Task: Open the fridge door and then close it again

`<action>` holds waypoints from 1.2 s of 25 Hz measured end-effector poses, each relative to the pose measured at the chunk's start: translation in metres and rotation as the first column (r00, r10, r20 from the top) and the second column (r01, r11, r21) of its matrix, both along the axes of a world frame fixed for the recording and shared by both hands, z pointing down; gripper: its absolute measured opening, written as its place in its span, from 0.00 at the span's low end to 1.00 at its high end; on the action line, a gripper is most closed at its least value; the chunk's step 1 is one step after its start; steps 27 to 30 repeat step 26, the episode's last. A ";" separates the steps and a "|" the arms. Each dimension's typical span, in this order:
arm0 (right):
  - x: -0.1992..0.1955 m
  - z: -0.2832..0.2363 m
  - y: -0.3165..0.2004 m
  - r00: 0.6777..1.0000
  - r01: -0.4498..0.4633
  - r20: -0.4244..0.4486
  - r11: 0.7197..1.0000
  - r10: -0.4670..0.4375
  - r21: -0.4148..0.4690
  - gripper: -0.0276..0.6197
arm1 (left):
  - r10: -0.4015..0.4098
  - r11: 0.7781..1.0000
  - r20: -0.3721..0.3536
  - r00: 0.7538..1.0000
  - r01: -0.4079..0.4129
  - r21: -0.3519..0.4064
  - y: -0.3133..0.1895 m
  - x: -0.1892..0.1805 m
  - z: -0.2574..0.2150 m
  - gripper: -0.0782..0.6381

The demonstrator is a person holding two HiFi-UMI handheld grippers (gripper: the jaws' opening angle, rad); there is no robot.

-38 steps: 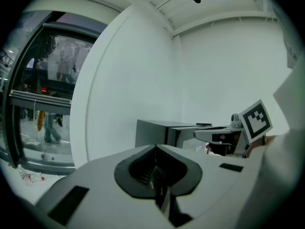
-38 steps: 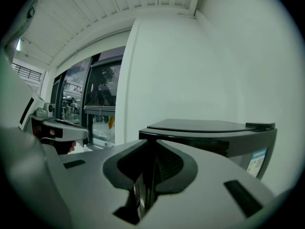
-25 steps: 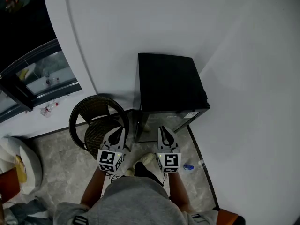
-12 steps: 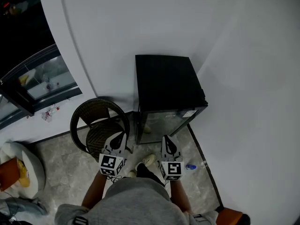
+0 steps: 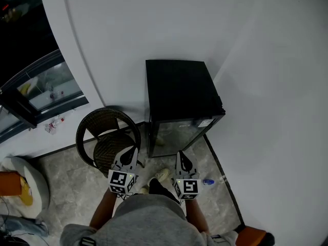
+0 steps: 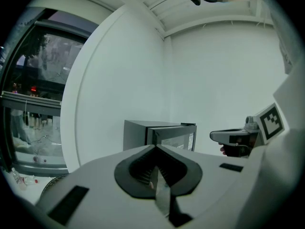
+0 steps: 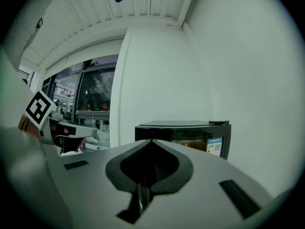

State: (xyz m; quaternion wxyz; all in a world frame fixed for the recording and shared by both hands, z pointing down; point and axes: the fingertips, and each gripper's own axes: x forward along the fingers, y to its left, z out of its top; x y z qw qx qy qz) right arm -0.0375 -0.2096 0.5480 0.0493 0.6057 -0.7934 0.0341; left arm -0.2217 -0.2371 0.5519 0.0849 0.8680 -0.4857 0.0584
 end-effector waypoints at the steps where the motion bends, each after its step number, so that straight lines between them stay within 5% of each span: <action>1: 0.000 0.000 0.000 1.000 0.001 0.001 1.000 -0.001 -0.009 0.08 | 0.000 1.000 -0.001 1.000 0.000 0.000 0.000 0.001 0.000 0.12; 30: 0.006 0.004 -0.003 1.000 -0.004 0.002 1.000 0.004 -0.003 0.08 | -0.001 1.000 -0.006 1.000 0.001 -0.006 -0.002 0.003 -0.002 0.12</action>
